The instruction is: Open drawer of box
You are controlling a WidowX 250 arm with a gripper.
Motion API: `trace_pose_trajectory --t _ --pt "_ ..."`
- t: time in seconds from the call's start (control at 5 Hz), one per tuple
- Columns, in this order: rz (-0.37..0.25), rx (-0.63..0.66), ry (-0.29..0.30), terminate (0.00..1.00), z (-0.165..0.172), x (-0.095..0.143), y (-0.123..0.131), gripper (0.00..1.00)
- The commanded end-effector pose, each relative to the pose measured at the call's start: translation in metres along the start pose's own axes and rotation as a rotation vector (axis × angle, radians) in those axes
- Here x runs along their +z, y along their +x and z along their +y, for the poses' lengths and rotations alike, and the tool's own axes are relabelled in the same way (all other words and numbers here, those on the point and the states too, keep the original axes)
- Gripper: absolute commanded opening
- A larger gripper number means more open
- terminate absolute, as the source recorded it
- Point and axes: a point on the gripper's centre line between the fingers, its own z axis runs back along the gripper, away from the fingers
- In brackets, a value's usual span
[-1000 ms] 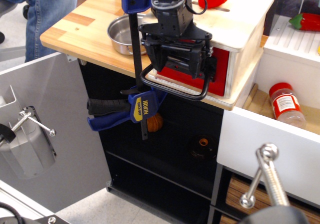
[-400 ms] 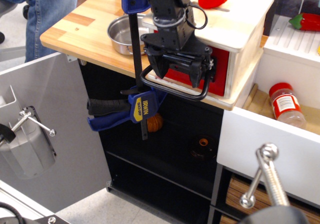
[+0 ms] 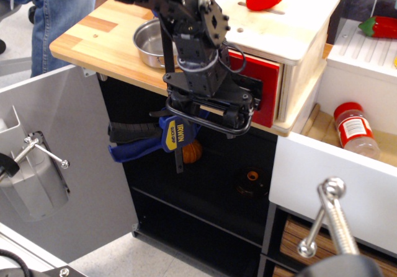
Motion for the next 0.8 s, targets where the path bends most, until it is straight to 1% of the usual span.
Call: trace_pose_trajectory --t 0.0,0.2,0.4,0.6 --pt "0.061 0.023 0.008 0.00 -0.003 0.011 -0.042 1.00" --pt "0.157 0.022 0.008 0.00 0.005 0.019 -0.080 1.00" --pt "0.244 0.004 0.015 0.00 0.010 0.030 -0.113 1.00" --pt "0.339 -0.006 0.042 0.00 0.011 0.036 -0.130 1.00"
